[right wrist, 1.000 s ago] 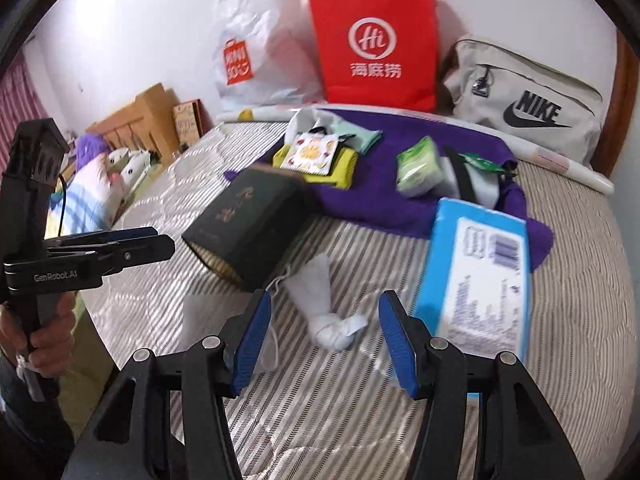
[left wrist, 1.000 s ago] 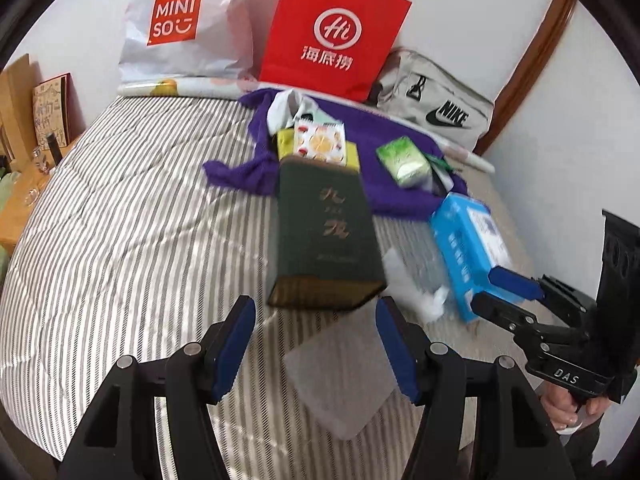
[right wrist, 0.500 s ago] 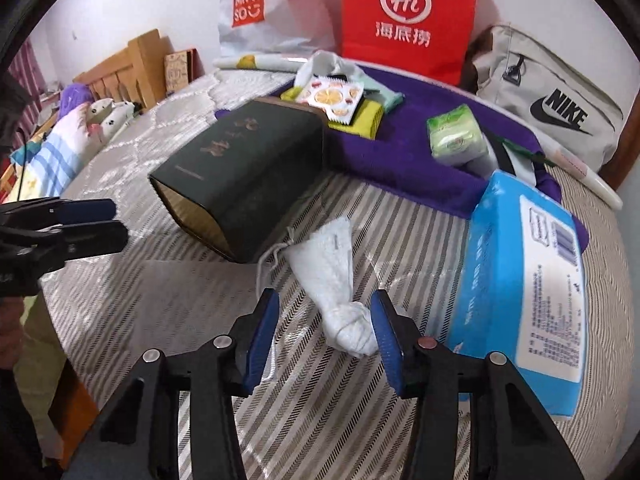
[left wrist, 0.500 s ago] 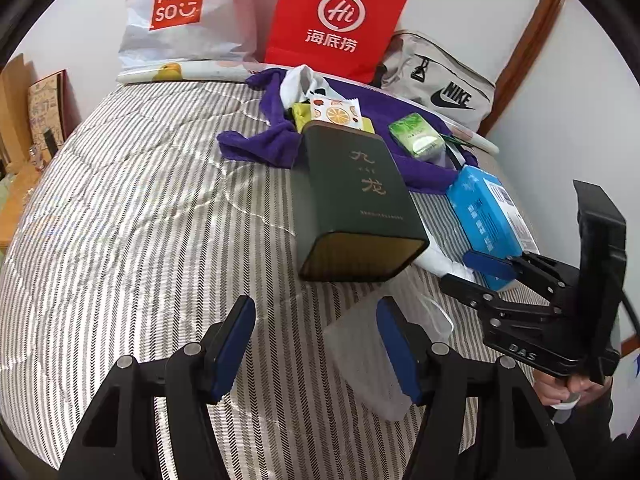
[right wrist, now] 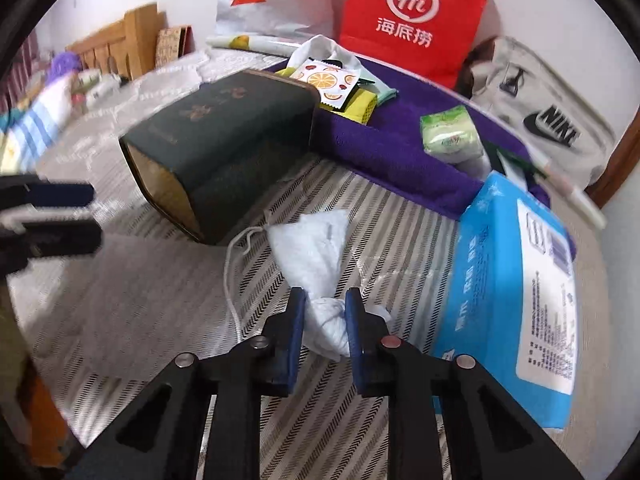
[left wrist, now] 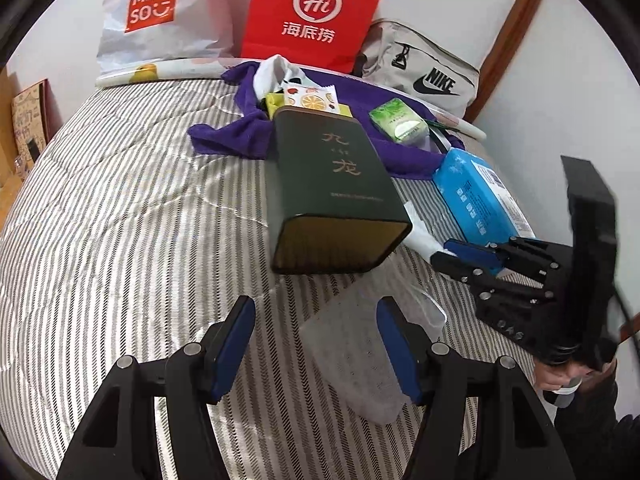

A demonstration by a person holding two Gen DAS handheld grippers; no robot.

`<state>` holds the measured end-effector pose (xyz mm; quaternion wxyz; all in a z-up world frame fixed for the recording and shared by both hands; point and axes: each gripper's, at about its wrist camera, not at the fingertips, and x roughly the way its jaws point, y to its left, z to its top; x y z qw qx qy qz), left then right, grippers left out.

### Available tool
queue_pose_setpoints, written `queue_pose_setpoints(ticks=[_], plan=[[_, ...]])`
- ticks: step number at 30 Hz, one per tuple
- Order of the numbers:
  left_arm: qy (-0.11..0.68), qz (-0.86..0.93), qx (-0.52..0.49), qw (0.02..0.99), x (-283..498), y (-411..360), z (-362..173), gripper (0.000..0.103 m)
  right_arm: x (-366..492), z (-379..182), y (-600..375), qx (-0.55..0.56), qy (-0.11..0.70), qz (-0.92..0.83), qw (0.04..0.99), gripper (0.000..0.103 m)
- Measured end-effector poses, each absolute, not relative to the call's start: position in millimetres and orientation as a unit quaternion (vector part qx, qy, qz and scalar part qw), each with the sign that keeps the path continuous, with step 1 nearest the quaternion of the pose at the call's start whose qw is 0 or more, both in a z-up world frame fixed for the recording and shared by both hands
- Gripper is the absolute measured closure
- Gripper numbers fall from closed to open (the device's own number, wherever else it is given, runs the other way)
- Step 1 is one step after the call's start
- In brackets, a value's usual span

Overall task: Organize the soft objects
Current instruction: 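Grasp the clear mesh bag with the left gripper while the right gripper grasps the white cloth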

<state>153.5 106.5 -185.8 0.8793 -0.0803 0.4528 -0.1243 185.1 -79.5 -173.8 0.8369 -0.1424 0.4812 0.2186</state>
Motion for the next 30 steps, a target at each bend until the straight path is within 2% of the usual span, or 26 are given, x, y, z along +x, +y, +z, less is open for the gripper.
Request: queue_pose_setpoints(ticks=[12,18,26,30], plan=[[0.485,-0.125,-0.053,0.864,168.9,78.4,-204.5,0.041,151.3,-138.8,-107.2,-0.090,0.457,0.253,0.848,0.085],[0.482,-0.134,-0.046,0.865,168.8,66.9,-206.4,0.022,126.8,-137.0,-130.4,-0.084,0.457,0.257,0.847,0.085],[0.482,-0.150,-0.007,0.863,156.4,40.6,-210.1,0.007,96.9,-154.0,-163.5,-0.074,0.475,0.239,0.844,0.085],[0.479,-0.139,0.033,0.866,147.1,26.9,-213.5,0.005,90.6,-162.6,-180.2,-0.075,0.485,0.219,0.844,0.085]])
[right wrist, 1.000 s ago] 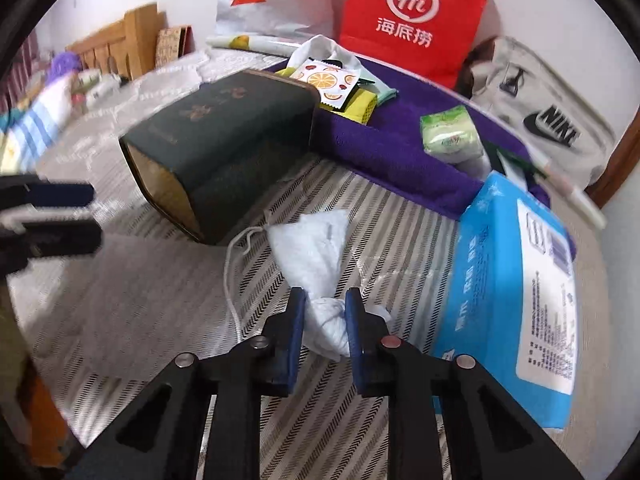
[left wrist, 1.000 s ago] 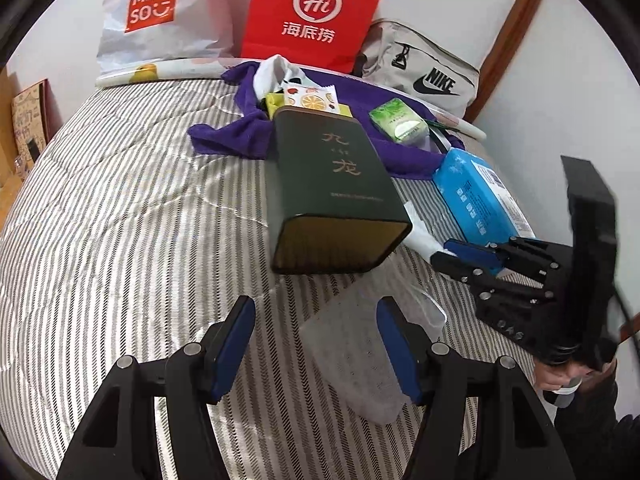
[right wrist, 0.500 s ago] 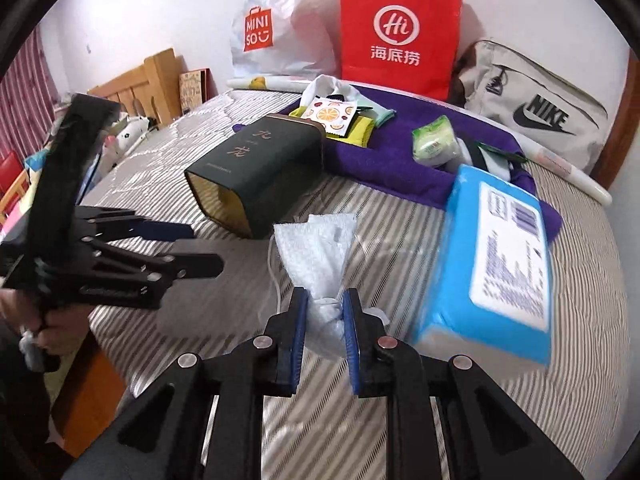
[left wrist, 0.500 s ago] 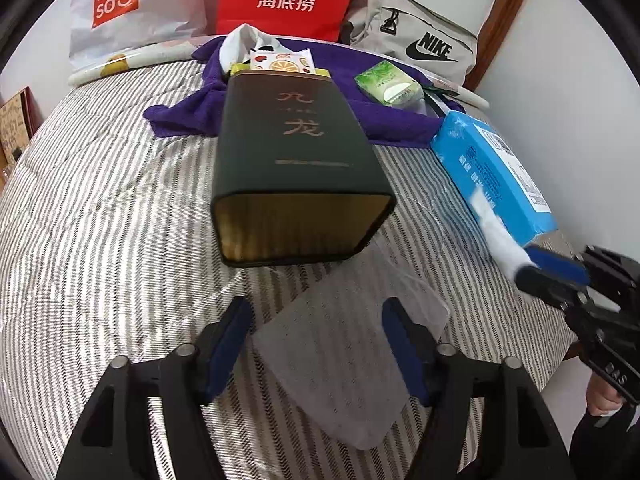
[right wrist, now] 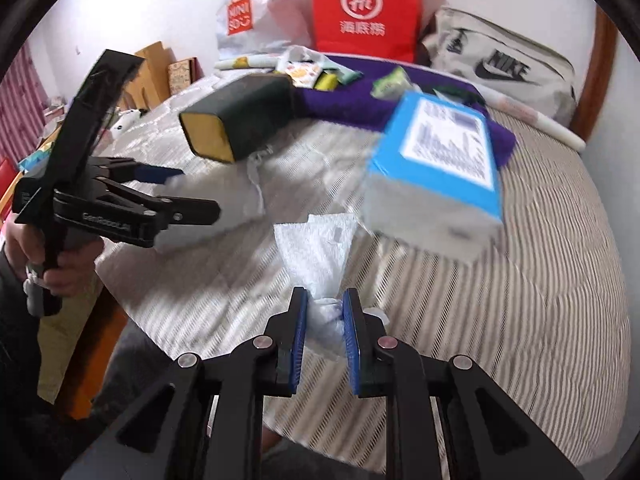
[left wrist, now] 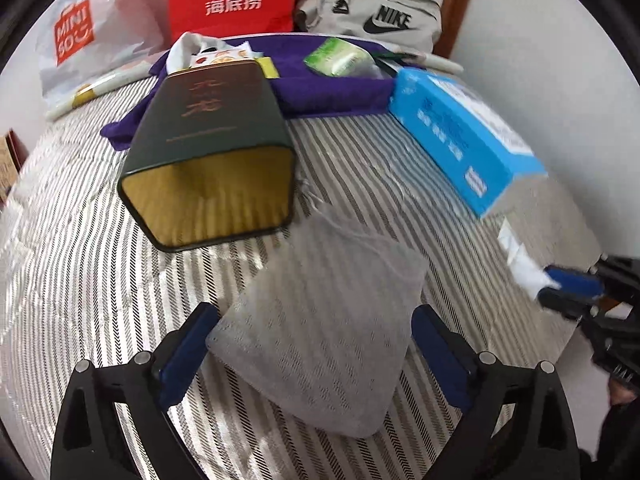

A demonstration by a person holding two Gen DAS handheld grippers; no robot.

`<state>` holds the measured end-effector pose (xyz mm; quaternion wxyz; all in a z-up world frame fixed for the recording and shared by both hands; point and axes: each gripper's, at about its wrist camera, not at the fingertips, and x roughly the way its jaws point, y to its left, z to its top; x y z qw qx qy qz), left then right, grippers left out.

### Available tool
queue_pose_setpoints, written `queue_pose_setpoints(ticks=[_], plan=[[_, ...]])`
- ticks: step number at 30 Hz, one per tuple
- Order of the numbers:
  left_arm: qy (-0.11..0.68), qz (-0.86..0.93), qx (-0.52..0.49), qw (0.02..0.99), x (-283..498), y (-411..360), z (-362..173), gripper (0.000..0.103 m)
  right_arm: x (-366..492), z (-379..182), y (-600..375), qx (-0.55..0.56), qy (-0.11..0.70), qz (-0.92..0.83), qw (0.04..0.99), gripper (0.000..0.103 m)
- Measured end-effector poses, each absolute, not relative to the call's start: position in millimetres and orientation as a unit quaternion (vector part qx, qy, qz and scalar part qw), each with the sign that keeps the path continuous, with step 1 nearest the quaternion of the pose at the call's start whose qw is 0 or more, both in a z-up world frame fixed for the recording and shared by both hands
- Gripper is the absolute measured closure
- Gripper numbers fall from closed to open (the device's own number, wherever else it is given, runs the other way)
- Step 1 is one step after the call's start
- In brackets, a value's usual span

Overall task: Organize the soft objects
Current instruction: 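Grasp the clear mesh bag with the left gripper while the right gripper grasps the white cloth, then lift the mesh bag with the left gripper while the right gripper lifts the white cloth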

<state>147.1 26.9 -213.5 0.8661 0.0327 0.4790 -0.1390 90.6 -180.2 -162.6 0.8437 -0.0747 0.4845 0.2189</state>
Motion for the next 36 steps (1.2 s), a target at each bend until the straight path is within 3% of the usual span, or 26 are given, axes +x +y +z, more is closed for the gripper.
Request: queue_pose_setpoints(ticks=[5,12,16,20,22,23,27,32,36], plan=[[0.478,-0.118,0.080,0.867,140.5,11.4,-218.1,0.003,91.8,-170.0,-196.0,-0.088,0.487,0.172,0.852,0.085],[0.485,-0.097,0.070,0.866,138.1,7.2,-217.9,0.001,102.8,-178.5,-208.5,-0.047,0.493,0.163,0.853,0.081],[0.489,-0.084,0.063,0.866,136.1,6.9,-217.5,0.002,109.1,-185.7,-214.8,0.000,0.499,0.170,0.850,0.062],[0.486,-0.074,0.057,0.869,132.5,3.9,-214.7,0.018,111.3,-186.3,-214.5,0.003,0.489,0.169,0.856,0.065],[0.481,-0.072,0.055,0.872,131.3,3.2,-212.9,0.030,109.6,-186.8,-212.1,-0.020,0.482,0.157,0.862,0.081],[0.479,-0.070,0.052,0.874,130.3,3.7,-211.7,0.039,109.1,-187.1,-211.5,-0.027,0.479,0.155,0.863,0.083],[0.475,-0.074,0.038,0.876,128.1,7.4,-208.1,0.062,107.5,-185.4,-213.0,-0.014,0.478,0.168,0.862,0.084],[0.462,-0.099,0.002,0.881,124.4,16.0,-197.8,0.073,104.4,-174.1,-214.1,-0.015,0.471,0.175,0.865,0.084],[0.451,-0.100,-0.016,0.887,122.9,23.9,-185.7,0.073,103.9,-160.6,-214.5,-0.015,0.464,0.179,0.867,0.084]])
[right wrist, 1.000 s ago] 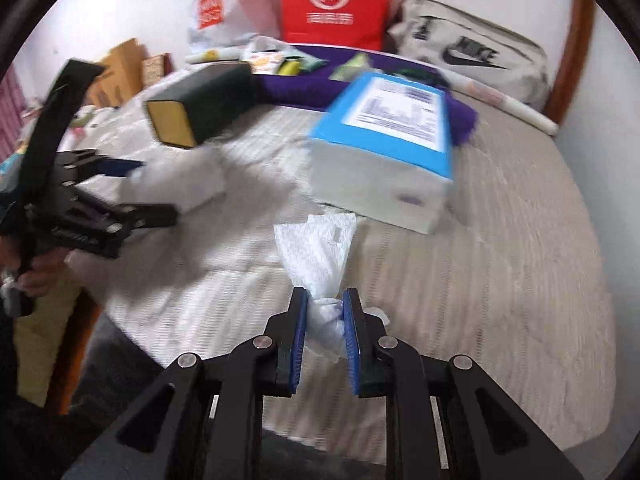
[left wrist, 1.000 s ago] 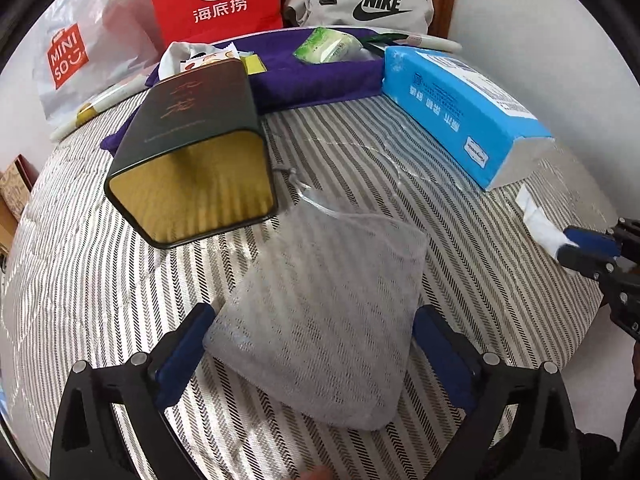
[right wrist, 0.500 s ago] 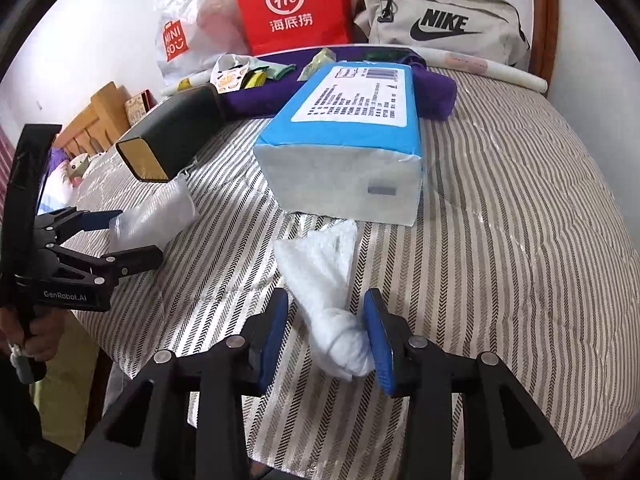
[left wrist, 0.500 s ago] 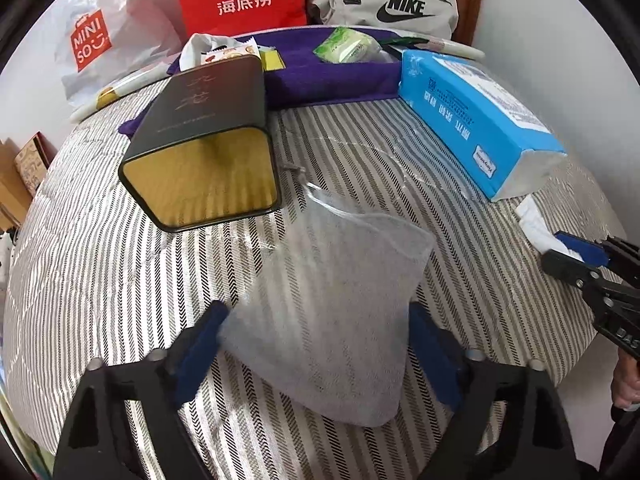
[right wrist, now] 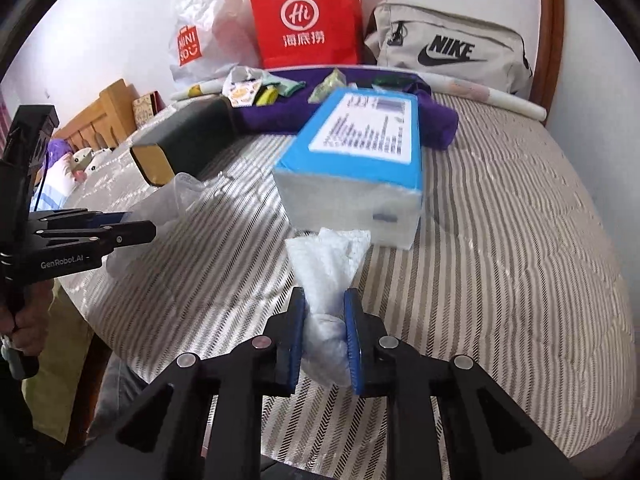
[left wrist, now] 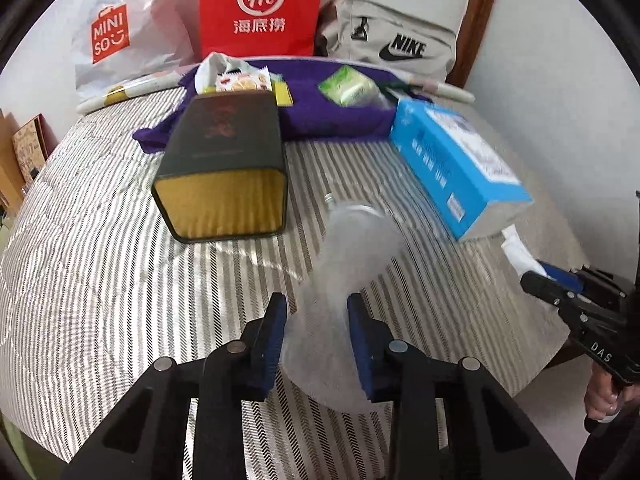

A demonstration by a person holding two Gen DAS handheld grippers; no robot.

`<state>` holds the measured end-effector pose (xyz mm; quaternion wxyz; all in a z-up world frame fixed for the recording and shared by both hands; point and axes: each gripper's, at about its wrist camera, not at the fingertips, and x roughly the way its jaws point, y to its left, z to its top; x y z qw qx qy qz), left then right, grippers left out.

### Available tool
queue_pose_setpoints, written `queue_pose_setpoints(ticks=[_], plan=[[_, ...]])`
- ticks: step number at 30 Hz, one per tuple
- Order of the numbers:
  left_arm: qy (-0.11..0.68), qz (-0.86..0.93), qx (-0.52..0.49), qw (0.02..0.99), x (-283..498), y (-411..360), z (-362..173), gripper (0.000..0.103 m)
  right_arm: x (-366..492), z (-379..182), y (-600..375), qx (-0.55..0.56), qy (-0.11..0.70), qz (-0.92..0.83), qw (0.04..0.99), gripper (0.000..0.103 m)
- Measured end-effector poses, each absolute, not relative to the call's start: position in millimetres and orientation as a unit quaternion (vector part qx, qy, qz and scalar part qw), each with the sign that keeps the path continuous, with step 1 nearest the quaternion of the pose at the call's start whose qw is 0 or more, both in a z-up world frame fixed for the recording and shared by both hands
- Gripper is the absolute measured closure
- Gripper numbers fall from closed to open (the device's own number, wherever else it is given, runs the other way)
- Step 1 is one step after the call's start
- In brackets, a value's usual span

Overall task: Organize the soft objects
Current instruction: 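Lift the mesh bag with the left gripper while the right gripper lifts the white cloth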

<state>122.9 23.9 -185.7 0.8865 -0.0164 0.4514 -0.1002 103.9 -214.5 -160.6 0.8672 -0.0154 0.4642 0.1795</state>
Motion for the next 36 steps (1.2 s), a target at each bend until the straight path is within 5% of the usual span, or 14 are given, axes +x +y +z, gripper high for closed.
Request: queue_pose_setpoints(ticks=[7,15,26,28,33,36], plan=[[0.428,-0.111,-0.034,0.896,120.5,31.5,-158.5,0.076,105.0,-135.9,-205.0,-0.040,0.444,0.189,0.875,0.084],[0.407,-0.144,-0.066,0.900,128.7,41.9,-135.6,0.090,111.1,-111.6,-196.3,-0.042,0.426,0.211,0.879,0.084],[0.451,-0.151,-0.049,0.878,140.1,41.6,-159.0,0.094,125.1,-107.5,-186.3,-0.047,0.432,0.215,0.875,0.084],[0.462,-0.156,-0.051,0.871,140.3,42.3,-169.0,0.086,123.7,-110.3,-184.9,-0.050,0.435,0.217,0.873,0.084],[0.467,-0.140,-0.059,0.871,144.3,47.9,-185.7,0.039,121.4,-118.2,-183.1,-0.052,0.449,0.218,0.865,0.084],[0.480,-0.158,-0.061,0.861,145.7,43.9,-196.2,0.039,118.4,-120.1,-183.3,-0.053,0.452,0.217,0.864,0.084]])
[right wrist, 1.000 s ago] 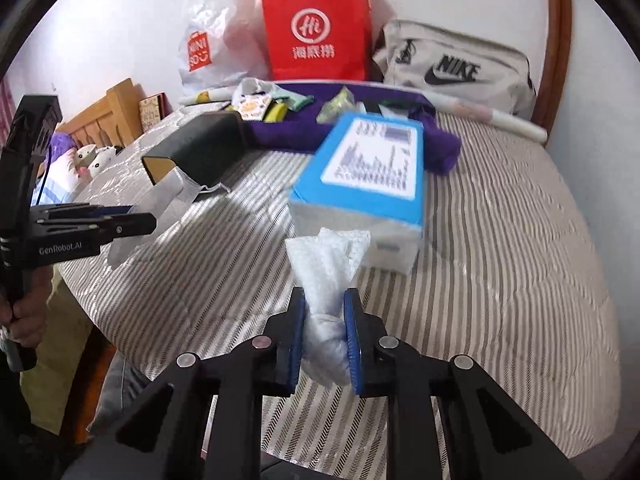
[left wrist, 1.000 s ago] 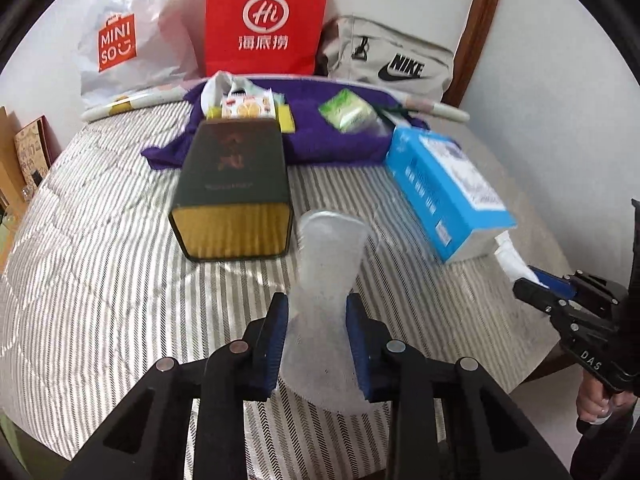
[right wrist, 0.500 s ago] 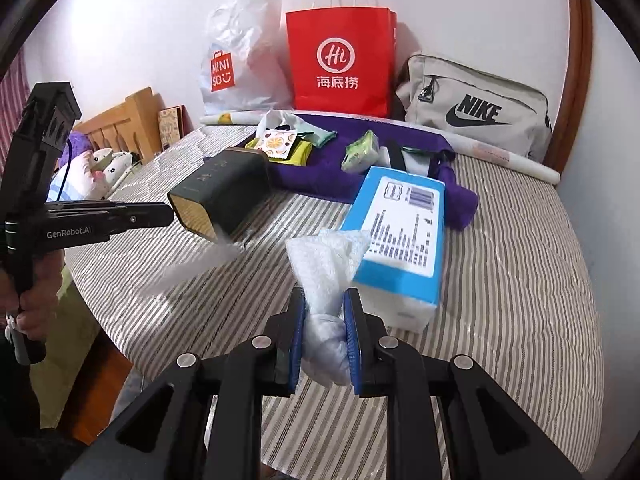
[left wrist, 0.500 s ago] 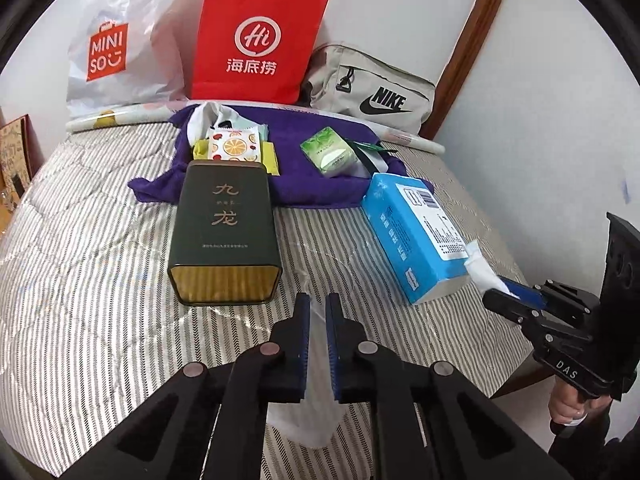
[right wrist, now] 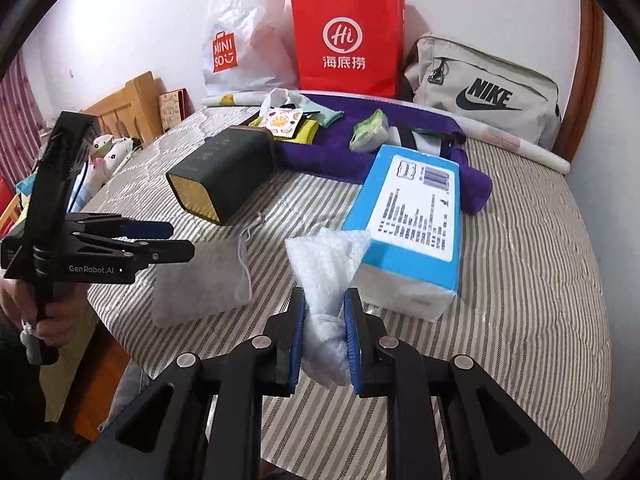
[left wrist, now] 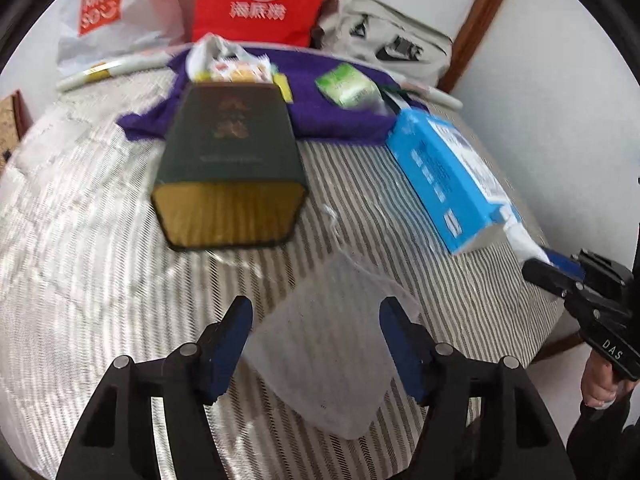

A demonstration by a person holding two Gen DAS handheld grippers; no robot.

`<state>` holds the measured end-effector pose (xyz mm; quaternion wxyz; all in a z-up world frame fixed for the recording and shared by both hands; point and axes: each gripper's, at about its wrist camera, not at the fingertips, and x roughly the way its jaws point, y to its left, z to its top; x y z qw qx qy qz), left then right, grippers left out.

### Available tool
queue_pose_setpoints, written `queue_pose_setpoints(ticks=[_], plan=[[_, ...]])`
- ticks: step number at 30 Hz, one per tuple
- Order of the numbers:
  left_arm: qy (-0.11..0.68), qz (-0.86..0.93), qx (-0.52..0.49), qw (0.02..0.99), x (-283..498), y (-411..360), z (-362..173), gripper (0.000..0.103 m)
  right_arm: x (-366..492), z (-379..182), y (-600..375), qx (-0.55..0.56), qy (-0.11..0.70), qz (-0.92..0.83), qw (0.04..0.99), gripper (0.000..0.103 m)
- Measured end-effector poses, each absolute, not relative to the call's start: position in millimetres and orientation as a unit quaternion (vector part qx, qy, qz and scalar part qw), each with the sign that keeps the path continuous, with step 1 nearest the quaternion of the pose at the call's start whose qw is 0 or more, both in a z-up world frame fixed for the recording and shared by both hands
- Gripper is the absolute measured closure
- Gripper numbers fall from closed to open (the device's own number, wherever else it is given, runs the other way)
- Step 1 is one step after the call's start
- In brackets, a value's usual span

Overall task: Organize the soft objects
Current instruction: 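Lift the mesh bag with the left gripper while the right gripper lifts the white cloth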

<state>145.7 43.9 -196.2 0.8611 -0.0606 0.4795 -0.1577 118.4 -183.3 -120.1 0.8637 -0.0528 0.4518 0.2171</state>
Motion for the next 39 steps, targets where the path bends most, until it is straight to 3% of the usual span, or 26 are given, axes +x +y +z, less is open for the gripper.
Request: queue_pose_setpoints(ticks=[4,6,9,16,19,21,27,39], plan=[[0.488,-0.183,-0.049,0.852,141.4,32.5,-207.9,0.032,116.0,-122.8,-182.2,-0.054,0.457,0.217,0.861,0.084],[0.480,-0.190,-0.040,0.855,135.7,27.2,-209.2,0.019,115.1,-124.2,-181.3,-0.055,0.459,0.216,0.860,0.084],[0.477,-0.188,-0.012,0.859,128.0,15.9,-211.0,0.011,113.7,-126.7,-179.9,-0.056,0.461,0.217,0.858,0.084],[0.466,-0.144,0.080,0.869,120.2,-13.2,-218.3,0.006,110.0,-129.1,-178.9,-0.056,0.466,0.220,0.855,0.084],[0.451,-0.131,0.083,0.879,118.3,-13.9,-215.6,0.024,109.2,-127.6,-181.1,-0.056,0.464,0.217,0.857,0.084],[0.445,-0.116,0.068,0.885,119.2,-7.4,-210.2,0.061,108.3,-126.1,-182.7,-0.056,0.463,0.216,0.858,0.084],[0.452,-0.121,0.017,0.884,130.2,11.0,-206.3,0.089,106.6,-125.6,-188.5,-0.055,0.462,0.208,0.860,0.084],[0.427,-0.124,-0.030,0.895,127.1,33.8,-178.3,0.093,106.0,-116.4,-191.6,-0.051,0.451,0.207,0.867,0.084]])
